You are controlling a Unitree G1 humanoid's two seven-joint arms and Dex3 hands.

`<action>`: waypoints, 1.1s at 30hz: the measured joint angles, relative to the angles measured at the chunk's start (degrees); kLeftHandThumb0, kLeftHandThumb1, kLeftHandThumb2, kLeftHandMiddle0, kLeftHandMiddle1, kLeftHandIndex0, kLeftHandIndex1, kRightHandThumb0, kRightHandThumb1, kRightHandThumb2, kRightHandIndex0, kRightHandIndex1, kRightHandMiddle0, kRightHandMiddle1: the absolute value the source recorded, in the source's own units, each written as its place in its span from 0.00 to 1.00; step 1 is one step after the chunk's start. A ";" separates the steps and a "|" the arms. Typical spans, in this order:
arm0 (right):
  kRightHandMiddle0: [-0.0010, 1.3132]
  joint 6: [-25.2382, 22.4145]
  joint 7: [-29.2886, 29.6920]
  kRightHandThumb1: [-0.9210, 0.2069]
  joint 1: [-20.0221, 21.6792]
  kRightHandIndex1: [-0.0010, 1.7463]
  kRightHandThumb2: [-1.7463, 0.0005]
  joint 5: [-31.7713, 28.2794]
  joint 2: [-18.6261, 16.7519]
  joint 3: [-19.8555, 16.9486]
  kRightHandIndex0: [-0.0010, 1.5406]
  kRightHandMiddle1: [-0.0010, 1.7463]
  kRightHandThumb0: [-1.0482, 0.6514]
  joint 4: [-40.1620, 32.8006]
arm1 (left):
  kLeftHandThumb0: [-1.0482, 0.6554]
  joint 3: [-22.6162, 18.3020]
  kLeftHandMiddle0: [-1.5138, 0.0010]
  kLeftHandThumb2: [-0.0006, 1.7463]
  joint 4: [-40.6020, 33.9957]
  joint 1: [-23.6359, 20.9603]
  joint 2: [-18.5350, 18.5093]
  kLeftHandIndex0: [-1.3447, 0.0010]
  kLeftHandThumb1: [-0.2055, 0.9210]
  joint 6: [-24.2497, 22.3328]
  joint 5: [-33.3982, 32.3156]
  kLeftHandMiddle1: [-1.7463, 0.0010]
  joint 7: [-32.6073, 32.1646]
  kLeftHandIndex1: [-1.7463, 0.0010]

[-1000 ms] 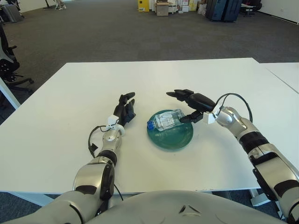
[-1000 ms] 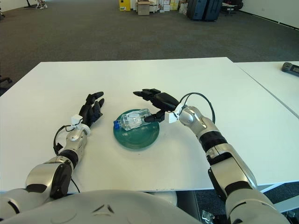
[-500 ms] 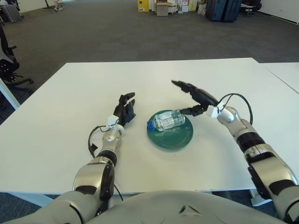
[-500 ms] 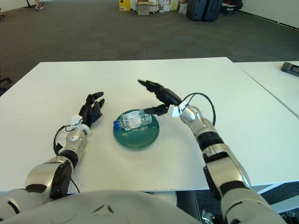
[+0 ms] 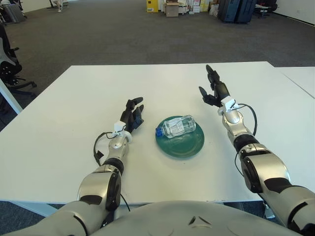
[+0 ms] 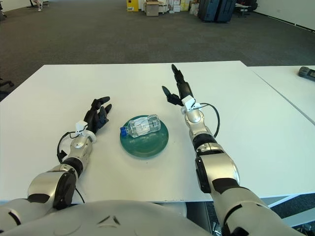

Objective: Put the bottle into the plate.

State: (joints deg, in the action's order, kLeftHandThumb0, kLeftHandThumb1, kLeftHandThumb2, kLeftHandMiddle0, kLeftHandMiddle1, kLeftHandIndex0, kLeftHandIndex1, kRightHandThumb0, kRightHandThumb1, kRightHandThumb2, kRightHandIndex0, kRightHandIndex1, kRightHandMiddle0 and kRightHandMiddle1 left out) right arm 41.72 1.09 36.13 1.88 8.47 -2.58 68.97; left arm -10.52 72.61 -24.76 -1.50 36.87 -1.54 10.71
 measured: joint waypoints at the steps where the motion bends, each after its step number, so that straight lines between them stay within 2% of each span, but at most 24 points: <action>1: 0.00 -0.63 -0.29 0.00 -0.16 0.02 0.54 -0.85 -0.37 -0.67 0.12 0.28 0.17 0.45 | 0.09 -0.04 0.67 0.54 0.01 0.02 -0.02 0.90 1.00 0.00 0.00 0.96 0.00 0.39; 6: 0.00 -3.64 -2.13 0.00 -1.20 0.04 0.51 -4.93 -3.17 -4.88 0.18 0.37 0.20 2.09 | 0.10 -0.20 0.66 0.54 -0.04 0.10 -0.03 0.89 1.00 0.02 -0.08 0.96 0.00 0.38; 12: 0.00 -5.34 -4.50 0.00 -2.42 0.05 0.50 -6.01 -5.92 -6.62 0.21 0.40 0.21 2.86 | 0.10 -0.40 0.65 0.53 -0.16 0.11 0.03 0.88 1.00 0.09 -0.17 0.95 0.01 0.38; 18: 0.00 -5.33 -5.22 0.00 -3.64 0.04 0.50 -4.53 -7.27 -5.67 0.21 0.40 0.22 2.95 | 0.10 -0.61 0.65 0.53 -0.24 0.12 0.28 0.88 1.00 0.57 -0.19 0.95 0.24 0.38; 25: 0.00 -5.84 -3.97 0.00 -5.19 0.03 0.50 -0.56 -7.02 -3.25 0.20 0.39 0.21 3.77 | 0.10 -0.81 0.65 0.53 -0.29 0.15 0.38 0.89 1.00 0.75 -0.23 0.95 0.82 0.39; 33: 0.00 -5.06 -3.83 0.00 -6.05 0.02 0.52 1.12 -6.66 -2.22 0.18 0.39 0.20 3.54 | 0.10 -0.81 0.64 0.52 -0.40 0.16 0.37 0.92 1.00 0.80 -0.19 0.95 0.77 0.40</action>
State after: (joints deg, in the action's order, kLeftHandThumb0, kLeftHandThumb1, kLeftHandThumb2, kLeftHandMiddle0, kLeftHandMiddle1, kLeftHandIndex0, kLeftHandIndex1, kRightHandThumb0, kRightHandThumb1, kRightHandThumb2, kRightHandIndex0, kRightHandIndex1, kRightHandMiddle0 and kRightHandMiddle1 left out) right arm 36.66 -2.74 30.08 3.00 1.81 -4.80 72.52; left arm -11.33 72.21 -24.60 -1.13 37.67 -1.73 11.48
